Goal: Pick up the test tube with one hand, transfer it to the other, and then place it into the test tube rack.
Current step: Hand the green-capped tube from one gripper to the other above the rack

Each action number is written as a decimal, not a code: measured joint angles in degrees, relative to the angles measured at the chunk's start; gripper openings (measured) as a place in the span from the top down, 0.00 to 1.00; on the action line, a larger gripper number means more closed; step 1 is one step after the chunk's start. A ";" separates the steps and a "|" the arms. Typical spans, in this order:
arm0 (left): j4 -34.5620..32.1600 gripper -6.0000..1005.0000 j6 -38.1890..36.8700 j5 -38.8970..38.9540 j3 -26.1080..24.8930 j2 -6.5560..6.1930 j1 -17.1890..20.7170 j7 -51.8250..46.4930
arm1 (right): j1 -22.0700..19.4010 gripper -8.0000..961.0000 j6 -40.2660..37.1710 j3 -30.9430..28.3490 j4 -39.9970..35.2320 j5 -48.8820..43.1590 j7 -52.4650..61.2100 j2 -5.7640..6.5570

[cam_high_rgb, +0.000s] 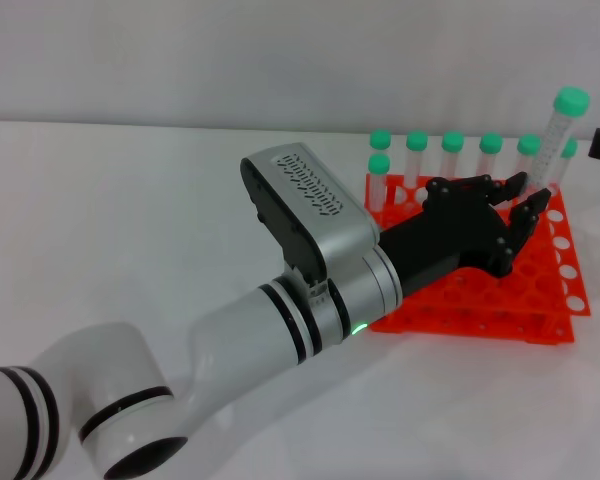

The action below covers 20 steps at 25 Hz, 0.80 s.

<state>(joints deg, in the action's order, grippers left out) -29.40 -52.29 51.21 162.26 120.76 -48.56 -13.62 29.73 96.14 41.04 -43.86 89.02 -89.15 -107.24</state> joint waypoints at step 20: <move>-0.74 0.81 4.75 0.00 -0.11 -0.09 -1.70 -0.09 | 2.04 0.34 -1.45 1.35 -2.00 -4.27 3.68 -0.02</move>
<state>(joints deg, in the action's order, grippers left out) -30.14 -47.54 51.22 162.15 120.67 -50.26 -13.72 31.77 94.69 42.39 -45.87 84.75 -85.48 -107.26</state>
